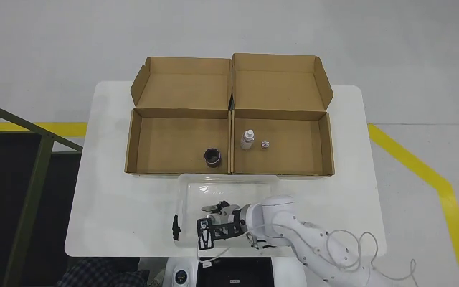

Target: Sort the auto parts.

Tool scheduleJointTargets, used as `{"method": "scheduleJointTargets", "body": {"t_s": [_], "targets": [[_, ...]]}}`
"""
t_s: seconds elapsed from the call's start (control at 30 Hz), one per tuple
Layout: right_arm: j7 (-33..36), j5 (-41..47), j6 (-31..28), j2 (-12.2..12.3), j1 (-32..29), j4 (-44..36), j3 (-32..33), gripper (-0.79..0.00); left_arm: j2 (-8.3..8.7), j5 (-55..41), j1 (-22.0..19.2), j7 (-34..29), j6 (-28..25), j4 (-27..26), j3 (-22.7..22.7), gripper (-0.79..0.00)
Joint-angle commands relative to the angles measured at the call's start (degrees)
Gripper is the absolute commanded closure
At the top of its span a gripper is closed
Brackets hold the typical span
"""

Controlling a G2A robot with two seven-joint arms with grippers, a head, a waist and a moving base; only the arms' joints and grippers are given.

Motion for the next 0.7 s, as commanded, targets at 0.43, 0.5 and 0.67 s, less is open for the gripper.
{"method": "scheduleJointTargets", "body": {"t_s": [0.43,0.5,0.67], "targets": [[-0.8,0.9,0.4,-0.5,1.1,2.0,-1.1,-0.271,0.00,0.0,0.0,0.0,0.0,0.0,0.0,-0.785],[-0.9,1.0,0.5,-0.5,1.1,2.0,-0.9,-0.179,0.00,0.0,0.0,0.0,0.0,0.0,0.0,-0.785],[-1.2,1.4,-0.1,-0.4,1.0,1.5,-0.7,0.000,0.00,0.0,0.0,0.0,0.0,0.0,0.0,-0.785]]}}
